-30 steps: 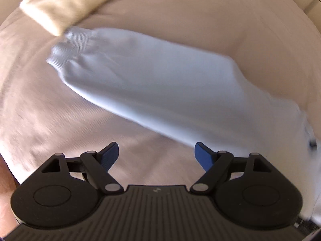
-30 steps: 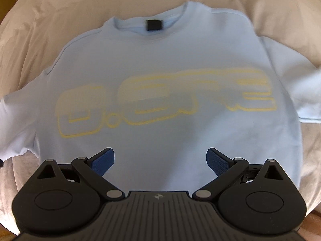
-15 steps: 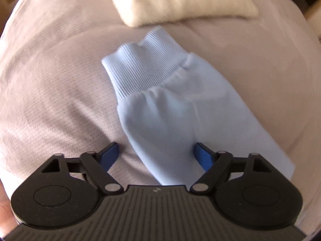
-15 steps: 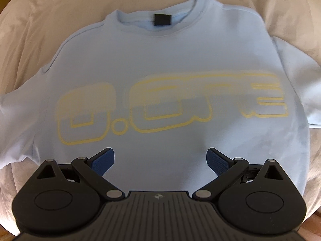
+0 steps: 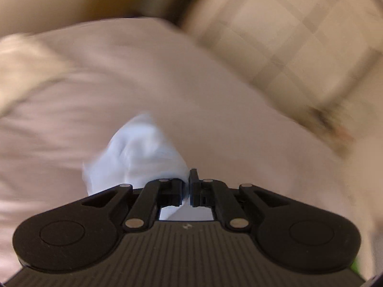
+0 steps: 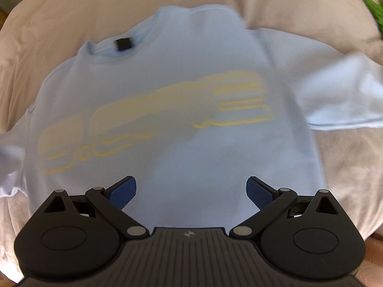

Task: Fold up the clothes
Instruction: 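Grasp a sleeve cuff with the left gripper and fold it across the body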

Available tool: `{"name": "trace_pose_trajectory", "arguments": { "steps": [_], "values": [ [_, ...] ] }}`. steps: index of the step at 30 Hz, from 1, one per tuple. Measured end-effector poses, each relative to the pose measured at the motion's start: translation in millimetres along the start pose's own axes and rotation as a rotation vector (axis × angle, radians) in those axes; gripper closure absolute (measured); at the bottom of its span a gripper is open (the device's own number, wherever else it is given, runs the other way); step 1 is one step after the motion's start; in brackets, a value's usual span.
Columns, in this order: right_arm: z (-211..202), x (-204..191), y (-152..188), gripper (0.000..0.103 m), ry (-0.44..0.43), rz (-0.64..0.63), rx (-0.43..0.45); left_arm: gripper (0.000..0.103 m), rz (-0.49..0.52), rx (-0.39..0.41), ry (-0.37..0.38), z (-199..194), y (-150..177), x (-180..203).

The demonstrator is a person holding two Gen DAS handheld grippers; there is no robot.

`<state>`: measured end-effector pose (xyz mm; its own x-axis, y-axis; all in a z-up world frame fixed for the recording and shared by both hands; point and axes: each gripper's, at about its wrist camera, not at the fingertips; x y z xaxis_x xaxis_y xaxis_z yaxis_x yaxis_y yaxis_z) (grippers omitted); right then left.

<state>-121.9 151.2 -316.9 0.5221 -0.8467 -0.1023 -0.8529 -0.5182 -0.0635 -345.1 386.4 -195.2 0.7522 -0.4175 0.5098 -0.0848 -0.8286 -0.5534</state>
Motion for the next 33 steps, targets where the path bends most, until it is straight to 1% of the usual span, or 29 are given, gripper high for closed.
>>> {"name": "trace_pose_trajectory", "arguments": {
  "steps": [1,2,3,4,5,7,8,10,12,13,14,15,16,18,19,20,22,26,29,31,33],
  "values": [
    [-2.9,10.5,2.1,0.002,-0.001,0.013,0.003,0.099,0.055,-0.031,0.07,2.3,15.3,30.4],
    [-5.9,21.7,4.2,0.002,0.0,0.028,0.007,0.097,0.102,-0.079,0.13,7.7,33.5,55.5],
    [-9.8,35.0,7.0,0.002,0.001,0.046,0.013,0.087,0.152,-0.14,0.189,16.4,53.0,78.8],
    [-12.5,46.0,8.5,0.002,0.002,0.062,0.019,0.074,0.197,-0.207,0.238,26.7,74.6,100.7],
    [-15.2,57.3,10.1,0.002,0.003,0.079,0.025,0.071,0.228,-0.277,0.258,38.9,98.2,117.2],
    [-20.5,79.4,15.5,0.002,0.007,0.11,0.036,0.067,0.271,-0.408,0.246,62.0,141.5,138.6],
    [-21.8,89.3,17.0,0.002,0.01,0.124,0.039,0.067,0.287,-0.461,0.208,71.0,158.6,142.6],
    [-22.6,110.0,22.2,0.002,0.012,0.15,0.042,0.067,0.301,-0.523,0.13,79.7,182.8,143.4],
    [-20.3,126.3,24.6,0.002,-0.007,0.181,0.048,0.067,0.287,-0.53,0.093,75.5,191.5,136.8],
    [-19.1,134.1,25.6,0.002,-0.02,0.196,0.052,0.067,0.275,-0.518,0.076,71.6,190.5,130.3],
    [-17.6,139.1,25.0,0.005,-0.057,0.208,0.066,0.067,0.265,-0.505,0.055,69.3,188.4,123.4],
    [-16.4,144.1,24.7,0.013,-0.095,0.219,0.079,0.068,0.26,-0.49,0.03,69.2,184.5,115.7],
    [-16.7,148.3,26.1,0.019,-0.143,0.22,0.096,0.069,0.254,-0.475,0.005,69.1,180.6,108.0],
    [-9.9,150.7,22.1,0.042,-0.254,0.222,0.126,0.069,0.242,-0.445,-0.044,69.0,172.8,92.6],
    [-5.5,151.4,18.8,0.046,-0.308,0.225,0.14,0.069,0.237,-0.43,-0.068,68.9,168.9,84.9],
    [-1.9,149.5,15.3,0.051,-0.336,0.231,0.157,0.069,0.231,-0.415,-0.093,68.8,165.0,77.2],
    [5.5,145.8,7.9,0.052,-0.391,0.245,0.191,0.069,0.219,-0.384,-0.142,68.7,157.1,61.9],
    [24.4,140.6,-18.1,0.052,-0.472,0.332,0.229,0.069,0.2,-0.332,-0.231,69.8,143.1,32.9],
    [43.6,139.7,-34.2,0.052,-0.536,0.436,0.244,0.068,0.213,-0.351,-0.24,79.3,143.2,22.6],
    [57.4,138.0,-44.4,0.047,-0.569,0.501,0.245,0.067,0.223,-0.363,-0.247,85.7,143.2,15.8],
    [66.8,133.5,-52.4,0.047,-0.562,0.51,0.259,0.068,0.232,-0.376,-0.254,92.1,143.3,9.0]
  ]
}}
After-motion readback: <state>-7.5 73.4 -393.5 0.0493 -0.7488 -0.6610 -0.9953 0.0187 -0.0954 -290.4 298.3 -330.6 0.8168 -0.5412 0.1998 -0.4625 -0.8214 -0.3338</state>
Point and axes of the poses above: each gripper's, at about its wrist camera, not at the fingertips, and z roughly the way its jaws point, x to its right, y to its underside, and after that the axes turned 6 degrees about -x, right-handed
